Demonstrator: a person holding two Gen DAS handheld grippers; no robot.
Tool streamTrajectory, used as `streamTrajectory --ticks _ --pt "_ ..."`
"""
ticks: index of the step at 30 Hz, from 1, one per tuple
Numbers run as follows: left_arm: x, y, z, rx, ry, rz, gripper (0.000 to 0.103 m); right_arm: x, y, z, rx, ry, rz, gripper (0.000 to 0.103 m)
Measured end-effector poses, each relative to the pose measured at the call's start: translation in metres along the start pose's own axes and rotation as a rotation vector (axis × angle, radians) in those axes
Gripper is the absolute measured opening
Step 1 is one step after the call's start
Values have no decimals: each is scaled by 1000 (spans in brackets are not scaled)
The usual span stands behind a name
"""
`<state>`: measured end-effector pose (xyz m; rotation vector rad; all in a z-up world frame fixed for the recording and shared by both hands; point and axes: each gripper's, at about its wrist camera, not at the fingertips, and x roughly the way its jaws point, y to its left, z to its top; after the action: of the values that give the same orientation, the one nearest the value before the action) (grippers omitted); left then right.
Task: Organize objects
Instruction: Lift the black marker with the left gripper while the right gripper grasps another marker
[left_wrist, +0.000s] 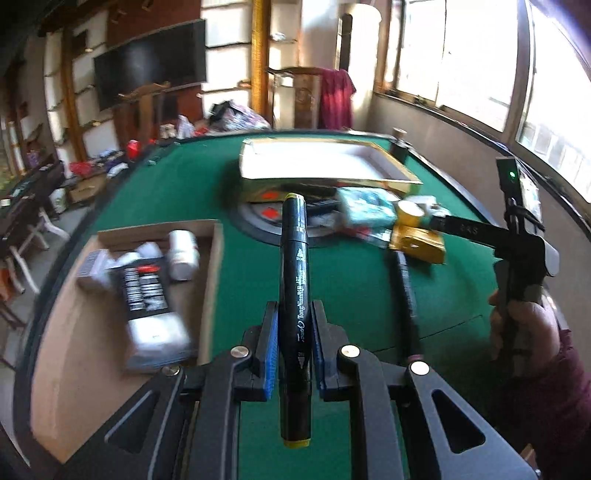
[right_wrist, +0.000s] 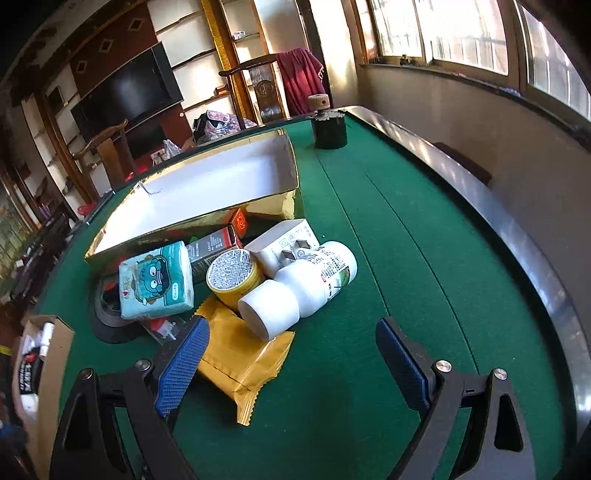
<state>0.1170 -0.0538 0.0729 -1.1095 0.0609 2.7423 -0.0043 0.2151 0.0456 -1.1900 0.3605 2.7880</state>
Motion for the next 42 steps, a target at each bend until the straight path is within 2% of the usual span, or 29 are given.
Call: streamTrajectory --ticks 3,6,8,11,16,22,27,32,38,41,42 --pt "-13 17 -7 -21 -22 57 16 -3 4 -3 -30 -17 -41 94" --pt "-22 32 -14 -46 -18 83 16 -11 8 -9 -52 -27 -50 94" --pt "-25 39 -18 -46 -19 109 16 -19 9 -15 -27 -4 -23 94" --pt "-25 46 -23 -53 -22 120 16 -32 18 -32 -3 55 63 94" --pt "-30 56 -30 -72 -41 135 16 -38 63 -59 -140 135 127 94" --pt "-39 68 -35 -97 -53 125 16 -30 89 -68 -219 137 77 94" --pt "-41 74 -37 -125 -58 86 16 -43 72 -64 -176 89 68 94" --pt "-38 71 -38 -127 -55 44 16 -43 62 -63 -196 94 21 94" --pt "-37 72 -39 -131 -53 28 16 -35 94 -68 -279 102 -9 93" --pt "-37 75 -39 -140 -54 27 16 -28 112 -74 -336 95 -61 86" --pt "-37 76 -39 -142 -53 24 16 -25 115 -76 -346 99 -76 79"
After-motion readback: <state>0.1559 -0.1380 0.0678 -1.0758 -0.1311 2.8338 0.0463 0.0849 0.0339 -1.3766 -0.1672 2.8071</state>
